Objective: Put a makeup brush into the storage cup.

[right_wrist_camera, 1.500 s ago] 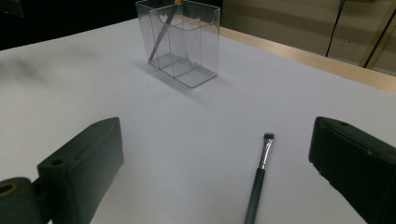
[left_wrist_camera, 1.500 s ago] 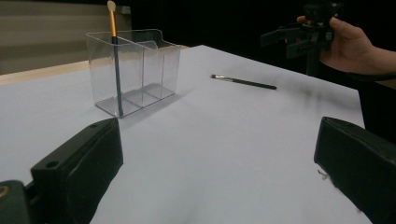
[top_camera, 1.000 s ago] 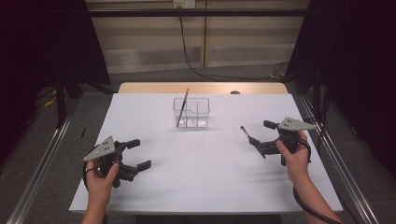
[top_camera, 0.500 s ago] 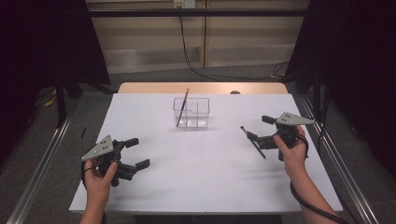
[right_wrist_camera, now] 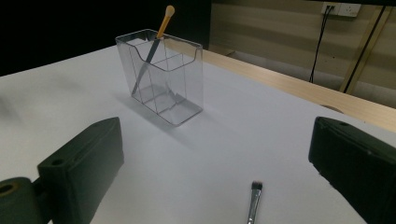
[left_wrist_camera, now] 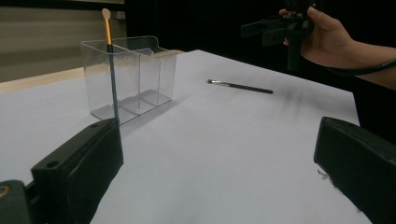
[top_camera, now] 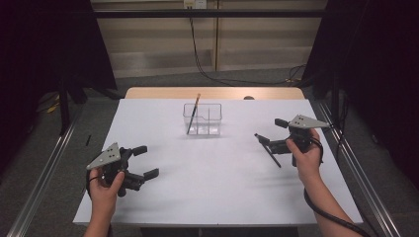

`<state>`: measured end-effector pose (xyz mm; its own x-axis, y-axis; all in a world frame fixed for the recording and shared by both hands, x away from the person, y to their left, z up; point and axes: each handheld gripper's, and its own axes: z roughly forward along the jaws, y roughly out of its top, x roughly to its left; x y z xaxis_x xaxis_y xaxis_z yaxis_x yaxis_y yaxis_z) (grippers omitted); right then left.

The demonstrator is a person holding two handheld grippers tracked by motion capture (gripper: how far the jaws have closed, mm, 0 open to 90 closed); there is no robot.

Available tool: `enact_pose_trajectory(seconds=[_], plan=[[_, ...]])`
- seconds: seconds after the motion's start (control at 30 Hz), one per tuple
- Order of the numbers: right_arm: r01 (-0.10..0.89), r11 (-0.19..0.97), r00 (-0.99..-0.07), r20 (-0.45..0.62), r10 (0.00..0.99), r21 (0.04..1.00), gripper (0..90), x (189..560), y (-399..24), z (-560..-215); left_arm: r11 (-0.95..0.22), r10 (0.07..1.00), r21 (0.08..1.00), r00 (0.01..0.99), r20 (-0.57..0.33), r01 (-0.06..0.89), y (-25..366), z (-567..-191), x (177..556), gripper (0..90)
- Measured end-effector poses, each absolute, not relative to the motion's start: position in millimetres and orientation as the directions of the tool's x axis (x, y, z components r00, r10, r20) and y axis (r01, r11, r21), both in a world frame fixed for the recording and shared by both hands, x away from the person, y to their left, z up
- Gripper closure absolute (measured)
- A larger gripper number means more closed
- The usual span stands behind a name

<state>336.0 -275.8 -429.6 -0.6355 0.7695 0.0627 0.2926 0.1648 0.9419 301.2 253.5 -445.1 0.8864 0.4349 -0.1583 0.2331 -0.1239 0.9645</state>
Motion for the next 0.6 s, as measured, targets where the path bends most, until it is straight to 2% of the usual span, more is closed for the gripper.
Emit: enact_pose_trajectory(seconds=[0.6], plan=[[0.402,0.225,-0.634,0.092,0.768,0.888,2.4,351.5,-268.9,-442.3,-0.126,0.436,0.964,0.886,-0.16,0.235,253.4,-445.2,301.3,1.4]])
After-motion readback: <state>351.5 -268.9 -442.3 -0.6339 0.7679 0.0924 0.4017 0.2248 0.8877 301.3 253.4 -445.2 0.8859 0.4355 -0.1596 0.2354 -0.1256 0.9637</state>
